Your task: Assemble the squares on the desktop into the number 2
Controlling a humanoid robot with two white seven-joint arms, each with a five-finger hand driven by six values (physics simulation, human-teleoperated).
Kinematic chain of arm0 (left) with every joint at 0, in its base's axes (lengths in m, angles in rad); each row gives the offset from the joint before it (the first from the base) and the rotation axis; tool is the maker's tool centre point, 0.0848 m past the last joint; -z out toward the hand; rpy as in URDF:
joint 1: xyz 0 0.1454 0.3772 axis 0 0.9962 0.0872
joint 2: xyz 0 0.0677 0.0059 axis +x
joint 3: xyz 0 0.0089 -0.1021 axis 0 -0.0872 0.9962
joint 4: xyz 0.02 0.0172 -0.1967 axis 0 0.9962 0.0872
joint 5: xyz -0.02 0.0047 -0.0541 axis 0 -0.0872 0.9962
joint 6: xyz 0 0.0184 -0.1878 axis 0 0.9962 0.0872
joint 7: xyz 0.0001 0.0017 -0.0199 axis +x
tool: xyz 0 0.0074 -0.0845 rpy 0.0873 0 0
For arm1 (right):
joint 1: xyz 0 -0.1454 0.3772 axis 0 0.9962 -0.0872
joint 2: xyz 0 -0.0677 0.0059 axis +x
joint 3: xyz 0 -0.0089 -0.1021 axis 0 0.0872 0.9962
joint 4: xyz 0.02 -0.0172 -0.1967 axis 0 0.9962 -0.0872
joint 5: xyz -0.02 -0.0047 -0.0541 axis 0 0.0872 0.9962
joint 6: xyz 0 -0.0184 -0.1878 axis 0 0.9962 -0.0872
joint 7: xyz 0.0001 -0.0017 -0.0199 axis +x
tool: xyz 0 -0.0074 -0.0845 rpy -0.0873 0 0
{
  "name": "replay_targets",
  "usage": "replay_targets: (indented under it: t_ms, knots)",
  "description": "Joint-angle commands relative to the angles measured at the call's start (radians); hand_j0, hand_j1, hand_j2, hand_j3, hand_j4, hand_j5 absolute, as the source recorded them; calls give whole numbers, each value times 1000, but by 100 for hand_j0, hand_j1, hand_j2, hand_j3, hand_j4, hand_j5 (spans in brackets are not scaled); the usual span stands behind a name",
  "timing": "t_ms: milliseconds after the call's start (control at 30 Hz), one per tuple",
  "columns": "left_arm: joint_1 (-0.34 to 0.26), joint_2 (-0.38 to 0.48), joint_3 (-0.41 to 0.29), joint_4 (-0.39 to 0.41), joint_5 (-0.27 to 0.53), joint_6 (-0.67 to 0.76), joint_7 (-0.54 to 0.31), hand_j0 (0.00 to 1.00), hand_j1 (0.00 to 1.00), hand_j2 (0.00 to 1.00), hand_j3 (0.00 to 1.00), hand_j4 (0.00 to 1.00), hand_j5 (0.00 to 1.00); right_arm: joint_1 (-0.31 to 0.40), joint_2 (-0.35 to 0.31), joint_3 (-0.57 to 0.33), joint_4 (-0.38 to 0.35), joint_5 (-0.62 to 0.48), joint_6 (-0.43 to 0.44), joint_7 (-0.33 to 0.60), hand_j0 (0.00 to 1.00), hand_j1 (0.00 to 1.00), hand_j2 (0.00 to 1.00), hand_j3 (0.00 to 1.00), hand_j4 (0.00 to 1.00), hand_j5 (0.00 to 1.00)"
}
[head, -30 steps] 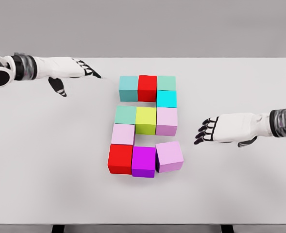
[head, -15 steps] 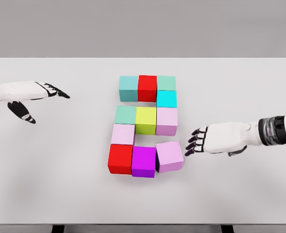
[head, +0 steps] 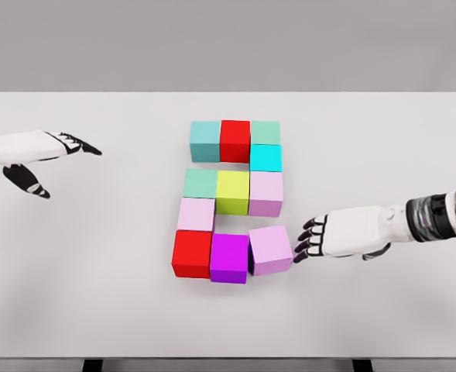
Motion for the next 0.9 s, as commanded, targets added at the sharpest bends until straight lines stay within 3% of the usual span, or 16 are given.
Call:
replay_targets:
  t_ms: [0, 300, 567, 633, 767, 867]
  knots:
    - [0, 0, 6, 1, 5, 2, 0, 100, 100, 100, 100, 100, 100, 0, 2, 9, 0, -5, 2, 0, 100, 100, 100, 100, 100, 100]
    - [-2, 0, 6, 1, 8, 2, 0, 100, 100, 100, 100, 100, 100, -8, 45, 36, -2, -5, 2, 0, 100, 100, 100, 100, 100, 100]
    - [-3, 0, 8, 5, 7, 2, -5, 100, 100, 100, 100, 100, 100, -9, 42, 47, 0, -5, 2, 0, 100, 100, 100, 100, 100, 100]
    - [-3, -8, 14, 5, 10, 2, -71, 100, 100, 100, 100, 100, 100, -9, 22, 47, 1, -5, 2, 0, 100, 100, 100, 100, 100, 100]
    - [-2, -12, 20, 5, 26, 2, -71, 100, 100, 100, 100, 100, 100, -11, -41, 35, 3, -5, 2, 0, 100, 100, 100, 100, 100, 100]
    - [-2, -14, 22, 5, 26, 2, -71, 100, 100, 100, 100, 100, 100, -9, -105, -70, 26, -23, 2, 0, 100, 100, 100, 100, 100, 100]
